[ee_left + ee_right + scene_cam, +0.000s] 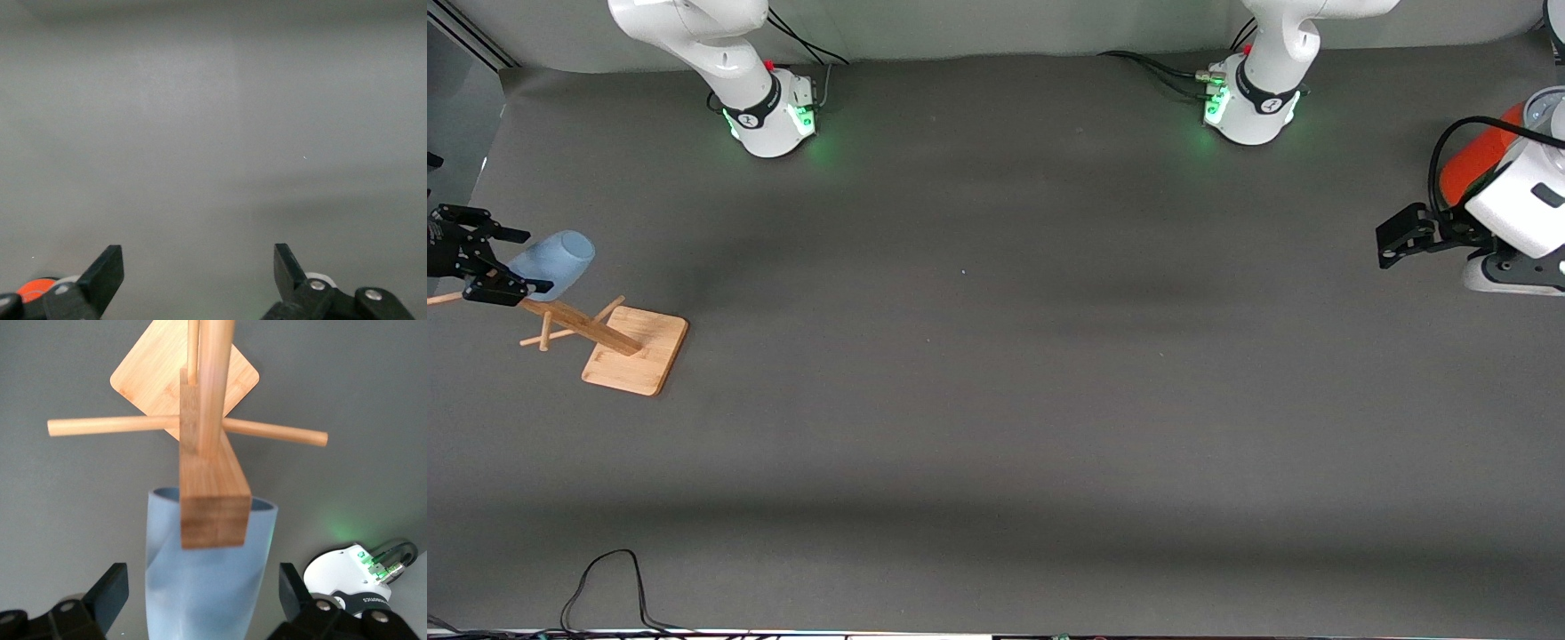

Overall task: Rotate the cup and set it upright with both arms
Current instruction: 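Close the right gripper on the blue cup hanging on the peg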

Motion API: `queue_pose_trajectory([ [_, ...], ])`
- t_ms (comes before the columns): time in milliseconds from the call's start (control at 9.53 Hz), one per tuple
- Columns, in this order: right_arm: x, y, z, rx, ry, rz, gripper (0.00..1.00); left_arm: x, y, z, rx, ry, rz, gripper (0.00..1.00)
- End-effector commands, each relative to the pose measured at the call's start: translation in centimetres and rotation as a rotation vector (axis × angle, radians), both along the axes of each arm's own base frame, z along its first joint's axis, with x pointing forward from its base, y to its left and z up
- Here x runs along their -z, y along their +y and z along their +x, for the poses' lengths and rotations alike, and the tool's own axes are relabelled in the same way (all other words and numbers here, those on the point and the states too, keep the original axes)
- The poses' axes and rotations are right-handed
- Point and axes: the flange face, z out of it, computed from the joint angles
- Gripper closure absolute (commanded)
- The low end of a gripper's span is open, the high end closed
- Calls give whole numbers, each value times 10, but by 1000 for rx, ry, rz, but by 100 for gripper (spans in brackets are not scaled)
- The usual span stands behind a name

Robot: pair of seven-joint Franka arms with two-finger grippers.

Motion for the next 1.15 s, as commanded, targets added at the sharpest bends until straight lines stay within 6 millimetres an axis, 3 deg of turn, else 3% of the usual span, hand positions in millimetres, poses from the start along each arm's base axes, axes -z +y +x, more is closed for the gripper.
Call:
queue_pose_trajectory([
  [0,6,-1,0,-17,-26,49,0,-5,-2,0,-4,-7,-5,0],
  [420,28,-1,-5,0,-35,58,0,-5,-3,0,-2,-5,-5,0],
  [525,27,0,-5,-2,-38,61,7,-5,-2,0,-5,-5,-4,0],
  [630,26,0,-6,-44,-50,78,35,-5,-2,0,-4,-5,-4,0],
  [735,27,-1,-6,-52,-51,79,46,-5,-2,0,-4,-5,-4,0],
  [840,25,-3,-7,-48,-50,80,64,-5,-2,0,-4,-5,-4,0],
  [944,24,-3,-7,-48,-50,83,74,-4,-2,1,-5,-4,-4,0],
  [1049,22,-3,-7,-49,-52,81,74,-4,-2,1,-4,-4,-4,0],
])
